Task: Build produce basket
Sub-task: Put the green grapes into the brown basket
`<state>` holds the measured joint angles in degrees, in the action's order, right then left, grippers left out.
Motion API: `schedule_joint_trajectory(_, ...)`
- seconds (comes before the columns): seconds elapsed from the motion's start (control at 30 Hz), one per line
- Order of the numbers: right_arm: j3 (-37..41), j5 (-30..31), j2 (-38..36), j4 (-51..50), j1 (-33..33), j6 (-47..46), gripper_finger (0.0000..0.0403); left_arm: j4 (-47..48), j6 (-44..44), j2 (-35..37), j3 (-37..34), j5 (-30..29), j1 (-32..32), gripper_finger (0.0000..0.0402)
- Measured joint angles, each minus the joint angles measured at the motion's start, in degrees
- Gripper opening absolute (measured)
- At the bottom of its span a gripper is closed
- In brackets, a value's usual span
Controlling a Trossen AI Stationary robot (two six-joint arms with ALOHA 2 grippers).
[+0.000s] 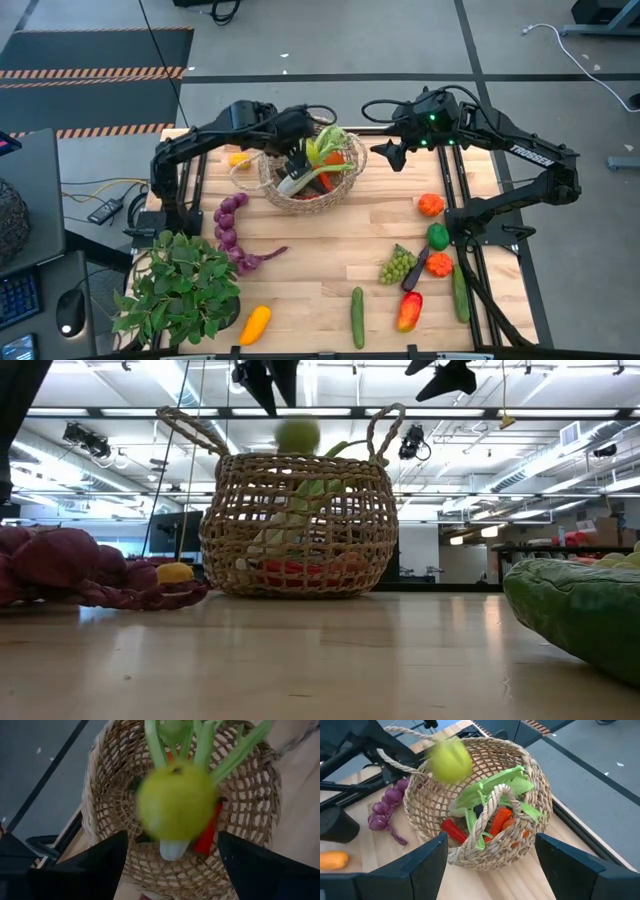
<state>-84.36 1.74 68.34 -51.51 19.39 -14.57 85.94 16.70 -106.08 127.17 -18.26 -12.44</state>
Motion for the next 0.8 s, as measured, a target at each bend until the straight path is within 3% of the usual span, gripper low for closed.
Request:
schedule_joint_trajectory(0.47,0.02,0.17,0.00,3.89,1.28,-4.20,0.0302,-4.98,-7.25,0.00,-0.07,3.23,-5.06,0.0311)
schedule_joint_trajectory(0.67,0.02,1.69,0.00,3.87,1.28,-4.93,0.0302,-5.61,-4.97,2.35,1.30,4.13,-2.82,0.0297)
schedule_joint_trajectory(0.8,0.01,1.73,0.00,3.91,1.75,-3.61,0.0302,-8.61,1.52,4.60,3.65,4.03,-1.52,0.0291)
